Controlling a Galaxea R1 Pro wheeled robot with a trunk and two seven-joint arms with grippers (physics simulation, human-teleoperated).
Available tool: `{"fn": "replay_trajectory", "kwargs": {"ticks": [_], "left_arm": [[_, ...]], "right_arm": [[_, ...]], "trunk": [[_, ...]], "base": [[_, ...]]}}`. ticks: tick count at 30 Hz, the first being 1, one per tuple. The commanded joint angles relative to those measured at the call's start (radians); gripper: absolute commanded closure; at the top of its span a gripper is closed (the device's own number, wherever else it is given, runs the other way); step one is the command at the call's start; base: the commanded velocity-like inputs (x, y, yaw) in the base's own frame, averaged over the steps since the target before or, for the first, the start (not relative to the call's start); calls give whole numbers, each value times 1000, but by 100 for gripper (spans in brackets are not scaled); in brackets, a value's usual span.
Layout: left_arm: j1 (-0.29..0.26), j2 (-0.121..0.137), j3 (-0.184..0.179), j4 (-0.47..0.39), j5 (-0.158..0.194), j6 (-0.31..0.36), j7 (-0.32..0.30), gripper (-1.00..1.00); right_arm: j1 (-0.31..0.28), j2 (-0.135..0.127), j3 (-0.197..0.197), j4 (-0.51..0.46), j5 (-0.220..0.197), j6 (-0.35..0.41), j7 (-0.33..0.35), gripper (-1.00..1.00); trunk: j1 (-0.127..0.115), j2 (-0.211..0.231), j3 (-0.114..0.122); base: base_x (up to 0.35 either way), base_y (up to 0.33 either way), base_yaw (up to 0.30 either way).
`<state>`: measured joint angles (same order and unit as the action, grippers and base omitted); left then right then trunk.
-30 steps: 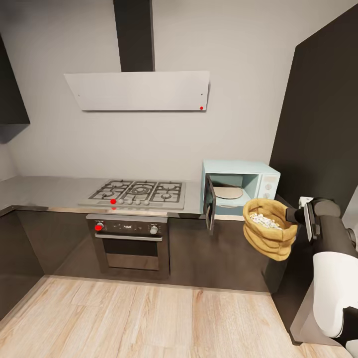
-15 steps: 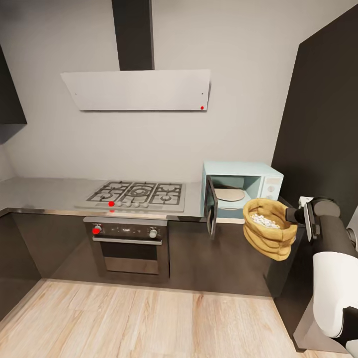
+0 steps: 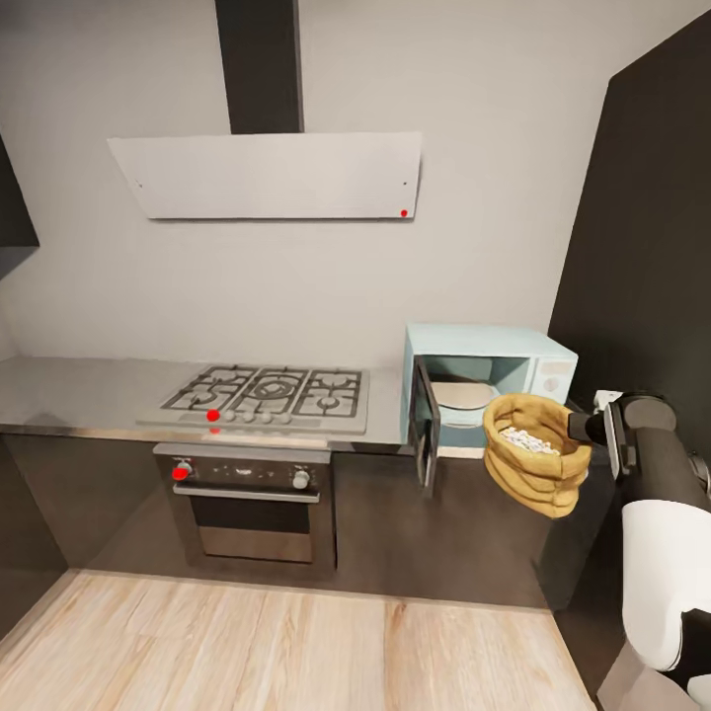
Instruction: In the kitchen, take the popcorn bag from the countertop, put it into the microwave, and heat it until the popcorn is cooked so the cooked popcorn ends up inside the bag.
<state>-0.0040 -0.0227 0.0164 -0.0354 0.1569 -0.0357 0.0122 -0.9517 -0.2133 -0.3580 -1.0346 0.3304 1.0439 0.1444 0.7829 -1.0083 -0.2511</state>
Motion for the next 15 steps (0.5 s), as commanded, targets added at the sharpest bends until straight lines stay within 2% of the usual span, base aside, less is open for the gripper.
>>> {"fn": "replay_trajectory", "kwargs": {"ticks": [1, 15], "left_arm": [[0, 0, 1, 0, 7, -3, 1, -100], [0, 0, 1, 0, 7, -3, 1, -100]], "right_arm": [[-1, 0, -1, -1, 10, 3, 10, 100], [-1, 0, -1, -16, 10, 3, 10, 100]], "trunk": [[1, -1, -1], [1, -1, -1]], "base": [[322, 0, 0], [322, 0, 0]]}}
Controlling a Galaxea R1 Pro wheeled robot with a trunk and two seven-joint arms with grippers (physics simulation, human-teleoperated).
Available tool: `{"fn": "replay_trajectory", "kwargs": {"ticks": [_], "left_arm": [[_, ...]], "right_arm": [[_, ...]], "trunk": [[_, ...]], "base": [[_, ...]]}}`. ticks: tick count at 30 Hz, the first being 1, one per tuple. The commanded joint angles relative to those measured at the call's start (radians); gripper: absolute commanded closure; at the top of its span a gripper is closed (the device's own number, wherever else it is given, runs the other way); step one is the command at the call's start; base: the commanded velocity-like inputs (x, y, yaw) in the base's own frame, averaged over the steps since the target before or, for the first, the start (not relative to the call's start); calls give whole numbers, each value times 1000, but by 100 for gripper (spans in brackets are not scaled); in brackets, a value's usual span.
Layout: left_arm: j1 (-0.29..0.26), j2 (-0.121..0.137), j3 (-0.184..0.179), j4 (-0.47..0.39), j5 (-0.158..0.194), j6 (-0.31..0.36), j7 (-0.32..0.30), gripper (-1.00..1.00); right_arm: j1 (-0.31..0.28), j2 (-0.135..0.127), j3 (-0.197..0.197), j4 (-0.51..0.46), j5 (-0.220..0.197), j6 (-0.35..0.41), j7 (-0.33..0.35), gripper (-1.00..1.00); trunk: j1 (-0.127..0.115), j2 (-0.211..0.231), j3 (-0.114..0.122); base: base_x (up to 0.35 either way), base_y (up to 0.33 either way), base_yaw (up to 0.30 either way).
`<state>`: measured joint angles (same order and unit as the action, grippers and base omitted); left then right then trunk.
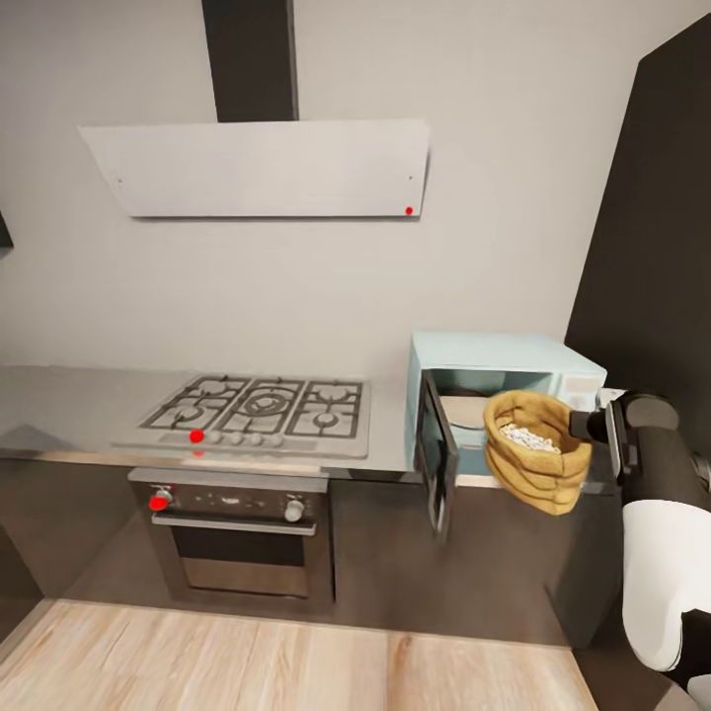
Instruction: In the kitchen, take the popcorn bag from the countertop, put it into the microwave, and heat it until the popcorn is cooked so the cooked popcorn ends up inside the bag.
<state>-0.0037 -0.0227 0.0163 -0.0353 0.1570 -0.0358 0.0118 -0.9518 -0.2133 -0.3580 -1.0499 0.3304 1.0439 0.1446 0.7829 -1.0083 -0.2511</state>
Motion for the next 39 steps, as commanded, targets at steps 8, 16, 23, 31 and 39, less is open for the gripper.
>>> {"fn": "replay_trajectory", "kwargs": {"ticks": [8, 16, 23, 31, 39], "left_arm": [[-1, 0, 1, 0, 6, -3, 2, -100], [-1, 0, 2, 0, 7, -3, 2, -100], [-1, 0, 2, 0, 6, -3, 2, -100], [0, 0, 2, 0, 7, -4, 1, -100], [0, 1, 4, 0, 9, -4, 2, -100]], "right_arm": [[-1, 0, -1, -4, 10, 3, 9, 100], [-1, 1, -1, -3, 10, 3, 10, 100], [-1, 9, -1, -3, 10, 3, 9, 100], [-1, 26, -11, -2, 11, 0, 9, 100], [-2, 31, -9, 4, 18, -44, -4, 100]], "trunk": [[1, -1, -1], [1, -1, -1], [1, -1, -1], [1, -1, -1], [1, -1, -1]], "base": [[322, 0, 0], [310, 0, 0], [55, 0, 0], [0, 0, 0], [0, 0, 0]]}}
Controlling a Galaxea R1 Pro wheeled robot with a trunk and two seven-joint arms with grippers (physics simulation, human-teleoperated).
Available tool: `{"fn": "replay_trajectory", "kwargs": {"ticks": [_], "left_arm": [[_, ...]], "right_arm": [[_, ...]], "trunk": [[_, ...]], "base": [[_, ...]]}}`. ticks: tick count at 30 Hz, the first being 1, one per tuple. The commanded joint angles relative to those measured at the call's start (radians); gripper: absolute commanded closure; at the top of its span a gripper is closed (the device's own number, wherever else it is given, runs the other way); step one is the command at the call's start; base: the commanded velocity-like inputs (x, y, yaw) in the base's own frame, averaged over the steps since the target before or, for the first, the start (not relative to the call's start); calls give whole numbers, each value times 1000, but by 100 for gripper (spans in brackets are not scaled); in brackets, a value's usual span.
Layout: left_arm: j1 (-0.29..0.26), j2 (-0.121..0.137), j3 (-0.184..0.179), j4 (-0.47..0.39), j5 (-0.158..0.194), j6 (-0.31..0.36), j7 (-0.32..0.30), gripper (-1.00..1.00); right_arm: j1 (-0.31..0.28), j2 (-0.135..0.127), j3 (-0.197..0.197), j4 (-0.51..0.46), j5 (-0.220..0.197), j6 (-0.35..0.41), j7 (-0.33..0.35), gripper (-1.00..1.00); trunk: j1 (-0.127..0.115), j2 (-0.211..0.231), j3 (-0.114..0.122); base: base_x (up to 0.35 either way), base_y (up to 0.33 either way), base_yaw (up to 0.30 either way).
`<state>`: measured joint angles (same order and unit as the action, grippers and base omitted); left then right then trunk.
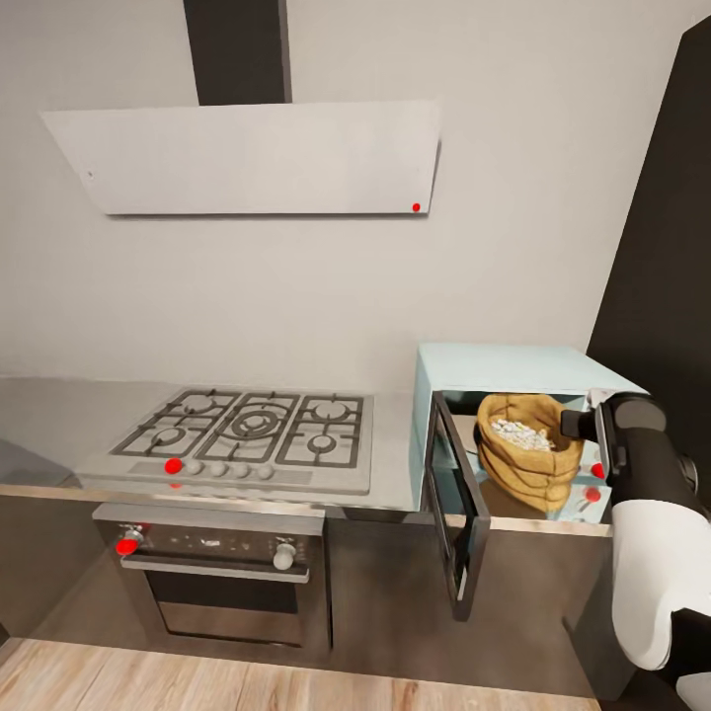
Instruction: In the kitchen, take the popcorn bag from the countertop, put it into the microwave, and heat it until the popcorn is cooked so the cooked popcorn ends up inside the bag.
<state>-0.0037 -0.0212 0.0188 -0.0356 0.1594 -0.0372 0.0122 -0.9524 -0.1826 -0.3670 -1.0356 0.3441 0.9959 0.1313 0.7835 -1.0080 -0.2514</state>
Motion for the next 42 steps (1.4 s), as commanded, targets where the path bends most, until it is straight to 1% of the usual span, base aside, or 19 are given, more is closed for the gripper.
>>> {"fn": "replay_trajectory", "kwargs": {"ticks": [1, 11, 19, 30, 34, 36, 39, 42], "left_arm": [[-1, 0, 1, 0, 6, -3, 1, -100], [-1, 0, 1, 0, 5, -3, 2, -100], [-1, -2, 2, 0, 5, -3, 2, -100], [-1, -2, 3, 0, 5, -4, 2, -100], [-1, -2, 1, 0, 5, -3, 0, -100], [-1, -2, 1, 0, 5, -3, 0, -100], [-1, -1, 1, 0, 5, -3, 0, -100], [-1, -1, 1, 0, 5, -3, 0, -100]], "right_arm": [[-1, 0, -2, -7, 5, -2, 10, 100], [0, 0, -2, -21, -10, 51, 10, 100], [-1, -4, 1, -18, -4, 51, 9, 100], [0, -2, 3, -18, -5, 51, -2, 100], [0, -1, 4, -18, -8, 51, -1, 100], [0, 0, 5, -18, -8, 51, -1, 100], [0, 12, 6, -18, -6, 51, -1, 100], [0, 17, 6, -18, -5, 51, -1, 100]], "trunk": [[0, -1, -1], [0, -1, -1], [0, -1, -1], [0, -1, -1], [0, -1, -1], [0, -1, -1], [0, -1, -1], [0, -1, -1]], "base": [[0, 0, 0], [0, 0, 0], [0, 0, 0], [0, 0, 0], [174, 151, 0], [106, 93, 0], [24, 21, 0], [4, 3, 0]]}}
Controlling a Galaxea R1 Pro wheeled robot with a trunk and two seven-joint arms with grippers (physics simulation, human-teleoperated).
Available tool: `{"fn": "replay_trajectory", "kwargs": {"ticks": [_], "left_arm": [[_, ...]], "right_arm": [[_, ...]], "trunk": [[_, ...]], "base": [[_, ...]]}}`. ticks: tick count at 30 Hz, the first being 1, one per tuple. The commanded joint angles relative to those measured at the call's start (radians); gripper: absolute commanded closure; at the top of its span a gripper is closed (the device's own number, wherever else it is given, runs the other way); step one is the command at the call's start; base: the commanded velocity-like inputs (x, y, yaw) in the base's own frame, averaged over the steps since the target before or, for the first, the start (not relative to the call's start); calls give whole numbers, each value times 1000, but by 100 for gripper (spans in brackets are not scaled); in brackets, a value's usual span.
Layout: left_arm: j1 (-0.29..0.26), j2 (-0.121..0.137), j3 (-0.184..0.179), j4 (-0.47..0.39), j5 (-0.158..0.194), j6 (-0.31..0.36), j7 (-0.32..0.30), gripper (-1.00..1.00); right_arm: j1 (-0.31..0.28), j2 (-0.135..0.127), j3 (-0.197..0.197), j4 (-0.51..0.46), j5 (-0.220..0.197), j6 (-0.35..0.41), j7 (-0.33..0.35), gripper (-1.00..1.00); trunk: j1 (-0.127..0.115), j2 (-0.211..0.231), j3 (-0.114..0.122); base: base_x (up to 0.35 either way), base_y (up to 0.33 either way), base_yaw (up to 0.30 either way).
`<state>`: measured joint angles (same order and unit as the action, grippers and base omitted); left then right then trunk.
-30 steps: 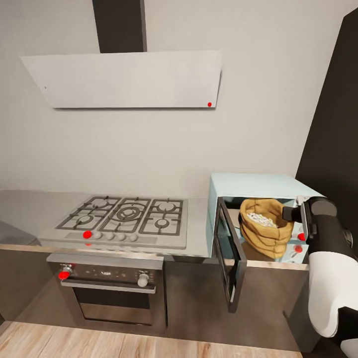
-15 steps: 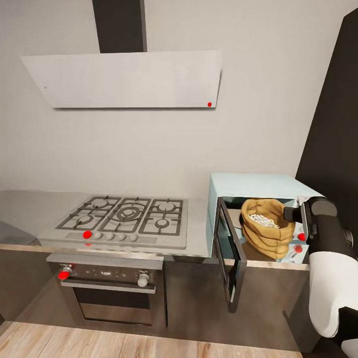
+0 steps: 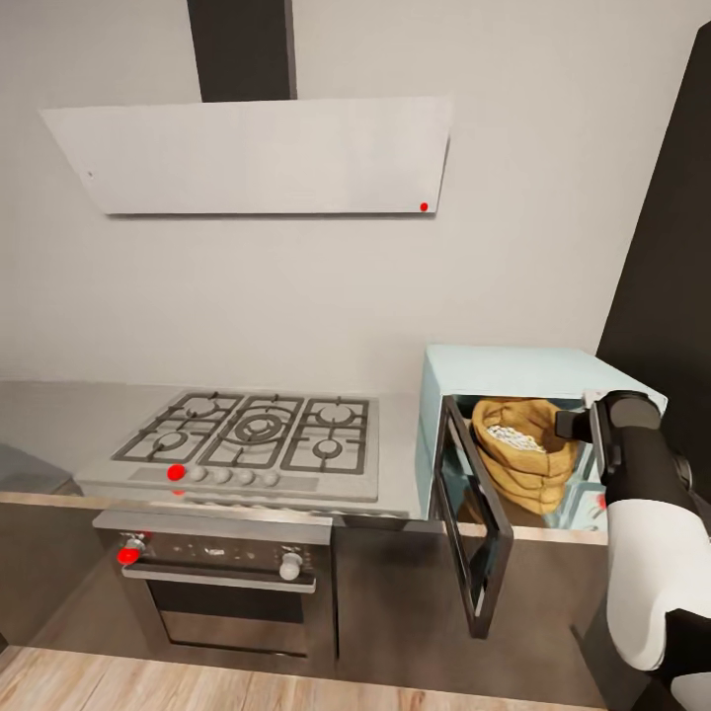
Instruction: In the kitchen, take the popcorn bag from the countertop, put it into the microwave, and heat it until the popcorn is cooked so the cooked popcorn ends up inside the bag.
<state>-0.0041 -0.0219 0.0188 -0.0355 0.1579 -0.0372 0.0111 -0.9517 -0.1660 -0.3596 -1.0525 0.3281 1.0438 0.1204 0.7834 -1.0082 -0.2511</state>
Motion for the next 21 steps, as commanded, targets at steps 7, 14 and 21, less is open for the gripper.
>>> {"fn": "replay_trajectory", "kwargs": {"ticks": [7, 14, 21], "left_arm": [[0, -1, 1, 0, 6, -3, 1, -100], [0, -1, 1, 0, 6, -3, 1, -100], [0, -1, 1, 0, 6, -3, 1, -100]], "right_arm": [[-1, 16, -1, 51, 19, 3, 8, 100], [-1, 17, -1, 60, 17, 3, 8, 100], [-1, 17, -1, 61, 15, 3, 8, 100]], "trunk": [[0, -1, -1], [0, -1, -1], [0, -1, -1]], "base": [[0, 0, 0], [0, 0, 0], [15, 0, 0]]}}
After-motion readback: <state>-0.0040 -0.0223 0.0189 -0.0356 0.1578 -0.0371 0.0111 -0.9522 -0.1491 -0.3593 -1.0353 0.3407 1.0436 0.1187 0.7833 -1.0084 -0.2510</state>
